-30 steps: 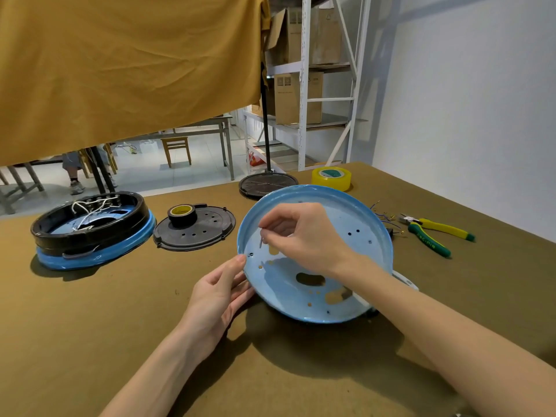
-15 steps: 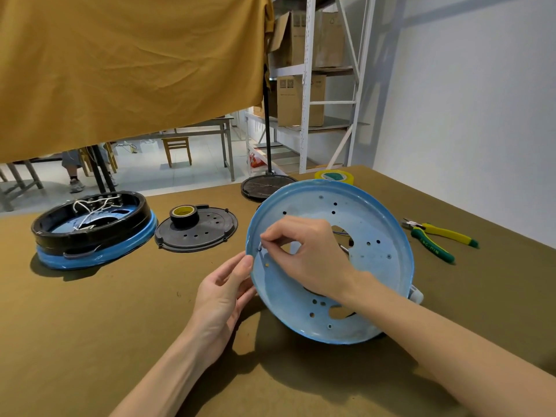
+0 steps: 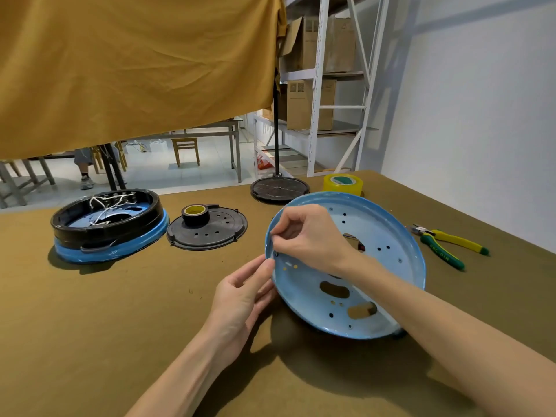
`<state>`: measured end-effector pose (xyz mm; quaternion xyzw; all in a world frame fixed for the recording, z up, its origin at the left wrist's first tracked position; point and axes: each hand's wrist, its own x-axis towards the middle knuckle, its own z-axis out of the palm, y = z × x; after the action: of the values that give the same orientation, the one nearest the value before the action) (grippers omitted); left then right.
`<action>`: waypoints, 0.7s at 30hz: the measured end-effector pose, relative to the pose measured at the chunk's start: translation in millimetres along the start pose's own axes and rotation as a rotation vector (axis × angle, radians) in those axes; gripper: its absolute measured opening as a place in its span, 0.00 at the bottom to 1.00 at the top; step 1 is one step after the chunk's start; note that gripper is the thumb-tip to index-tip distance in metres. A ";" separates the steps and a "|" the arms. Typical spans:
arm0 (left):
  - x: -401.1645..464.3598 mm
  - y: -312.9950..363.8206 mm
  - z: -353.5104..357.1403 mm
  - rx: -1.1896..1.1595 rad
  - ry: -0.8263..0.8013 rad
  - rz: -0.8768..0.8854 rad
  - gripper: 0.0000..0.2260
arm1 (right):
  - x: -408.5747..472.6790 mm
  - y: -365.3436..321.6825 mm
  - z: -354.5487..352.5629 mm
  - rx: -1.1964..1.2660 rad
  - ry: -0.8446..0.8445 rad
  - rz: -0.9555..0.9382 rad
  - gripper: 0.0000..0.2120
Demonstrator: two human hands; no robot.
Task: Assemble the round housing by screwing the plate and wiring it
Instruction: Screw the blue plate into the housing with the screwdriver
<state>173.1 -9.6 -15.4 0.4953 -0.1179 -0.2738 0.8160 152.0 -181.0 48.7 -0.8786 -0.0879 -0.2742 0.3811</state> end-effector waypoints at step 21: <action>8.4 -2.6 -6.5 -0.123 0.004 -0.150 0.22 | -1.5 19.0 -1.2 -0.059 -0.106 0.022 0.04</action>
<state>182.1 -10.4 -21.4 0.4521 -0.0617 -0.3398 0.8224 157.1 -195.0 36.8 -0.9037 -0.0904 -0.2254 0.3527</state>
